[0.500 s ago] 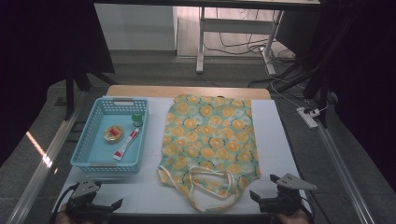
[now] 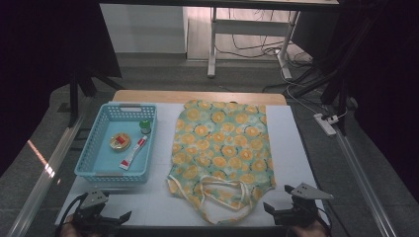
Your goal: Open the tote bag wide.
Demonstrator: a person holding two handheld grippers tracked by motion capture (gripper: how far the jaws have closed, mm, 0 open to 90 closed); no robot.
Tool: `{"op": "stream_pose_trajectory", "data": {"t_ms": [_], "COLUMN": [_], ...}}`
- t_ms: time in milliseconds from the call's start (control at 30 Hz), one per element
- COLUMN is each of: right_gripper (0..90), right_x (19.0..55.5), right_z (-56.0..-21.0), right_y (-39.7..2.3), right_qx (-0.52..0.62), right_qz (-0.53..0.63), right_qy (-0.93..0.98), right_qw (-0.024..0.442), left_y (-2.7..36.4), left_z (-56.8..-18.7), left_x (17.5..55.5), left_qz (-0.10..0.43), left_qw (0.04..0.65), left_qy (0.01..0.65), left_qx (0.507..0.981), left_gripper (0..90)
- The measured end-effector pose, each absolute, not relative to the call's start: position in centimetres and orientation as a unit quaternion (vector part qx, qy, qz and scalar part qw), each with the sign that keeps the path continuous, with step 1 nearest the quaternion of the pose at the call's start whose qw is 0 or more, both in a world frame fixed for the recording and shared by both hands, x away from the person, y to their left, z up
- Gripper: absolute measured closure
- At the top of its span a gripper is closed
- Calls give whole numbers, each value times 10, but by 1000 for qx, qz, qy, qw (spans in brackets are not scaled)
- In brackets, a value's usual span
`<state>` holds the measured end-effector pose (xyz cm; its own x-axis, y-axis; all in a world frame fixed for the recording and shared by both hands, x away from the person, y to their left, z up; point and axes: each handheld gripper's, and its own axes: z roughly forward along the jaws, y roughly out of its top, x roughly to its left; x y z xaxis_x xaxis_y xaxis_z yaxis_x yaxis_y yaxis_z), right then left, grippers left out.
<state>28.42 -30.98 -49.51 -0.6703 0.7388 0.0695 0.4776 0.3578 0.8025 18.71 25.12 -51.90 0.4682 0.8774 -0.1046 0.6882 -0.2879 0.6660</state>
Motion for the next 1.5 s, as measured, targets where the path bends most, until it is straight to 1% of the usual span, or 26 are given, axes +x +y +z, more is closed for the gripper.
{"op": "stream_pose_trajectory", "data": {"t_ms": [667,1300,1500], "right_gripper": [0,0,0], "right_x": [284,279,279], "right_z": [-495,-488,-489], "right_y": [-305,-286,-275], "right_qx": [350,303,288], "right_qz": [420,427,429], "right_qy": [825,839,845], "right_qw": [145,149,137], "left_y": [253,256,256], "left_z": [-519,-520,-520], "left_x": [188,189,189], "left_qz": [134,124,121], "left_qw": [338,345,347], "left_qy": [498,500,502], "left_qx": [787,784,783], "left_gripper": [0,0,0]}}
